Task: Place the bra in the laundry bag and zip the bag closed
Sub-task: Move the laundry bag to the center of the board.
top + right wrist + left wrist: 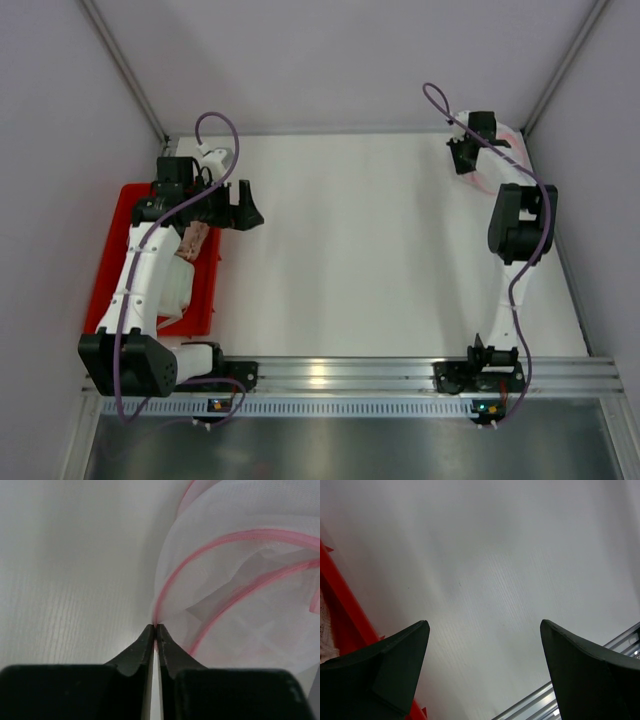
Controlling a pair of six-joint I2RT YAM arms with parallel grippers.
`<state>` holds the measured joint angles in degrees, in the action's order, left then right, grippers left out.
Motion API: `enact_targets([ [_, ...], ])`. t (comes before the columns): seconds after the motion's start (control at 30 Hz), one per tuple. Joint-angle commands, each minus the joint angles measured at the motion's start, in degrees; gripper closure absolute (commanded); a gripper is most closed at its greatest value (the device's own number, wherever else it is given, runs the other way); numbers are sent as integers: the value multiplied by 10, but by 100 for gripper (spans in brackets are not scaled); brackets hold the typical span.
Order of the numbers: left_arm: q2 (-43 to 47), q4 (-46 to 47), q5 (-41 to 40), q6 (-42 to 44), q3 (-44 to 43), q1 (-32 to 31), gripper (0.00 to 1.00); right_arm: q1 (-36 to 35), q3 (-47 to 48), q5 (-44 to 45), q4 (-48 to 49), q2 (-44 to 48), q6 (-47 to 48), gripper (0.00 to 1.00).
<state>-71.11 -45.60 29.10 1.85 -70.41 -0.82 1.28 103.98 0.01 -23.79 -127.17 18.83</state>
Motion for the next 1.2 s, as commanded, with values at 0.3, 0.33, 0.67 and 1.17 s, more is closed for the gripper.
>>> enact_targets([
  [0.3,18,5,-6,12,-21,0,1,26,-61,-55,-21,185,-27,100],
  [0.33,19,5,-5,11,-21,1,1,30,-65,-59,-24,211,-24,100],
  [0.67,21,5,-3,11,-23,1,1,14,-109,-101,-107,292,-5,100],
  [1.17,40,5,-10,15,-11,1,1,-270,-302,-195,-63,306,-150,85],
])
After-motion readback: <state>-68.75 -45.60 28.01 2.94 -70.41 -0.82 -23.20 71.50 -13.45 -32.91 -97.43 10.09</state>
